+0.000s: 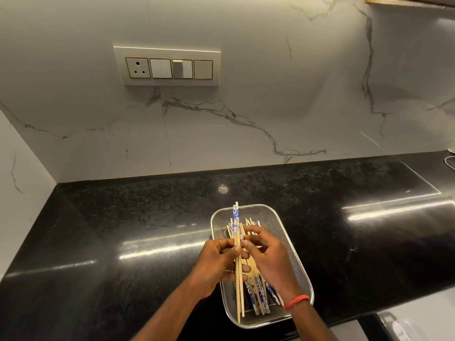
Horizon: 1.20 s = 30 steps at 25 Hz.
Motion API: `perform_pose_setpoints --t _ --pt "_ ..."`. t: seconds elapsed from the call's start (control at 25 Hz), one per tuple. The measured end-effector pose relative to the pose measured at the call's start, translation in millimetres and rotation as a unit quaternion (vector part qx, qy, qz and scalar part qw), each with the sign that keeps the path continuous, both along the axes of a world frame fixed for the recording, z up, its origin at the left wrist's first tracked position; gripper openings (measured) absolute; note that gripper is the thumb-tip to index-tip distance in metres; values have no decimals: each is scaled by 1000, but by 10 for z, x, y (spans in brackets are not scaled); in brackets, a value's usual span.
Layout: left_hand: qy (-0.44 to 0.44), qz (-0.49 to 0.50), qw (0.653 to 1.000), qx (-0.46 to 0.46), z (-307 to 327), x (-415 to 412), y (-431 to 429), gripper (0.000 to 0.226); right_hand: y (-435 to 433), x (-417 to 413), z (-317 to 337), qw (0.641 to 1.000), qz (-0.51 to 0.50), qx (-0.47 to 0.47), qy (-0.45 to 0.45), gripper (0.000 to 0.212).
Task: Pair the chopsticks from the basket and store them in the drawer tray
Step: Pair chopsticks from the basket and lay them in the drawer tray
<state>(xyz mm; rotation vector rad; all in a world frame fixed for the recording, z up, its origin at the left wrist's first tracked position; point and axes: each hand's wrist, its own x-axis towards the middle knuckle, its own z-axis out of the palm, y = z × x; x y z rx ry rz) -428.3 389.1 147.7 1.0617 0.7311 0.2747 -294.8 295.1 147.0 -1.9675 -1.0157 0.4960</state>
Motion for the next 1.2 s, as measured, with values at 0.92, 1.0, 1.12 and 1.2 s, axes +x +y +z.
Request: perform_pose_setpoints --t 0.92,1.0,1.12,1.2 --pt "3 14 999 -52 10 39 12 23 -215 227 -54 986 -160 -22 35 17" --pt "3 10 998 -55 9 29 -2 23 -239 153 81 985 -137 32 97 17" --pt "0 6 999 -54 21 6 -39 22 -243 -54 161 984 -78 24 157 19" --pt "0 7 999 -49 21 -11 -54 21 -243 -174 137 987 -65 4 148 15"
